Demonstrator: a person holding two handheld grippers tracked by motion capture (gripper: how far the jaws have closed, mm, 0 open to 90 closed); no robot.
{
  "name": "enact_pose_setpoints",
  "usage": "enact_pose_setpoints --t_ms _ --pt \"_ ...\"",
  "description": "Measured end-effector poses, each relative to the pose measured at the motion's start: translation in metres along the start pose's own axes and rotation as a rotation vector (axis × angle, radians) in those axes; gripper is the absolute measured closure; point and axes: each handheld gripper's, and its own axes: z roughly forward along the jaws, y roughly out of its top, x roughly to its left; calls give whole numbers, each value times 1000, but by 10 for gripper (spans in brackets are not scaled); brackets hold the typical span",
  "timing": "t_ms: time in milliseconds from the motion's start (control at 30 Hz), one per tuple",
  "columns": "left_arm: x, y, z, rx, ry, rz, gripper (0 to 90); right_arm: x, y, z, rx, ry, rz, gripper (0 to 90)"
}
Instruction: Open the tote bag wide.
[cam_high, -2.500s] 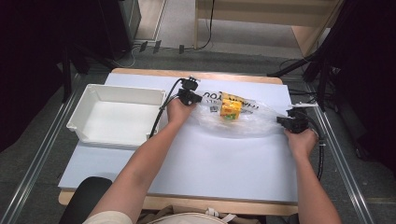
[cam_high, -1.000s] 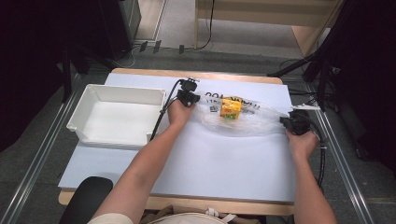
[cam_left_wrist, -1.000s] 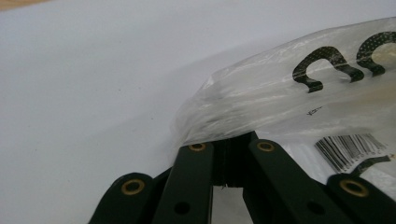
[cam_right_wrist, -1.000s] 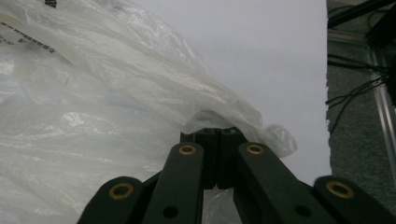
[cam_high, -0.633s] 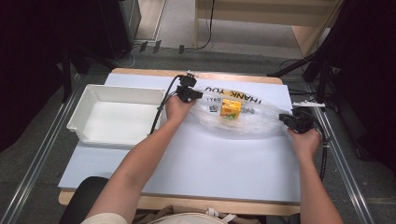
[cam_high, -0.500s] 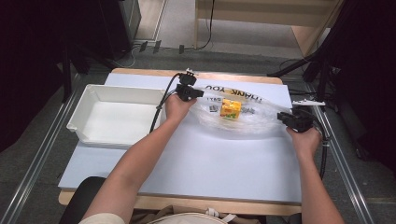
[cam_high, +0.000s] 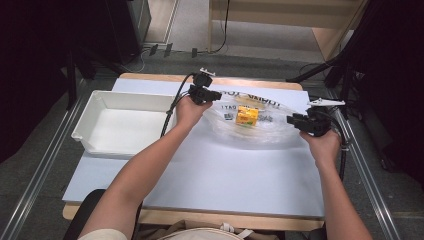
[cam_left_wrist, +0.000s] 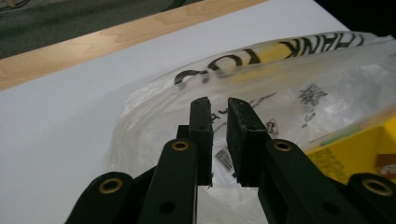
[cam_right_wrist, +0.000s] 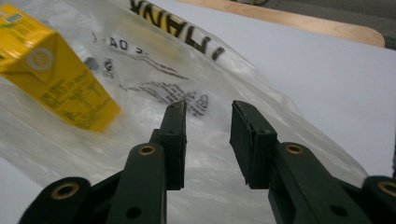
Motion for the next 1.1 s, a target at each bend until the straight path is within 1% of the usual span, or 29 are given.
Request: enact_pose_setpoints --t_ms 33,100,133,167,200,300,333,367,400,433,467,500,600,633,667,700,767,833,933,967,1000,1033,1100 --pt "-4 5 -5 -6 -13 3 808 5 5 -2 -2 16 -11 698" --pt "-8 8 -11 -20 -18 9 808 9 11 -4 -2 31 -31 726" --pt "-9 11 -14 -14 -19 16 809 11 14 -5 -8 37 -38 751" --pt "-9 11 -14 -14 -19 16 810 11 14 -5 -8 37 -38 751" --pt "-13 15 -19 -11 -19 30 810 16 21 -7 -10 51 -53 795" --pt "-20 20 -28 -25 -16 49 811 23 31 -6 -16 74 -76 868" --pt "-22 21 -30 -29 -22 56 814 24 34 -4 -12 82 -81 891" --pt "-25 22 -32 -23 -30 65 824 27 37 -2 -11 88 -88 900" --pt "-25 22 -32 -23 -30 65 838 28 40 0 -16 89 -99 900" --pt "-31 22 -34 -3 -47 74 853 29 43 3 -14 95 -103 900" --pt "-31 22 -34 -3 -47 74 864 29 43 3 -14 95 -103 900" --pt "-34 21 -33 8 -53 77 864 30 46 7 -9 98 -109 900" --pt "-42 12 -29 14 -71 69 889 31 55 22 -8 104 -124 900" --pt "-45 6 -25 23 -79 64 892 31 60 33 -6 103 -132 900" --pt "-45 6 -25 23 -79 64 892 30 62 38 -2 108 -128 900" --pt "-47 -3 -19 39 -85 55 893 30 64 44 1 115 -125 900" --pt "-49 -12 -13 46 -95 36 893 29 66 55 8 117 -131 900" --pt "-50 -22 -8 55 -101 30 894 27 66 67 14 116 -126 900" --pt "-52 -35 -3 52 -115 8 895 25 62 83 45 112 -115 900" --pt "-53 -39 -1 58 -112 6 895 24 60 87 56 112 -102 900" --pt "-53 -39 -1 58 -112 6 895 24 60 87 56 112 -102 900" --pt "-54 -48 1 61 -106 12 895 22 56 95 70 109 -96 900" --pt "-55 -56 4 71 -108 13 895 20 52 102 88 99 -90 900"
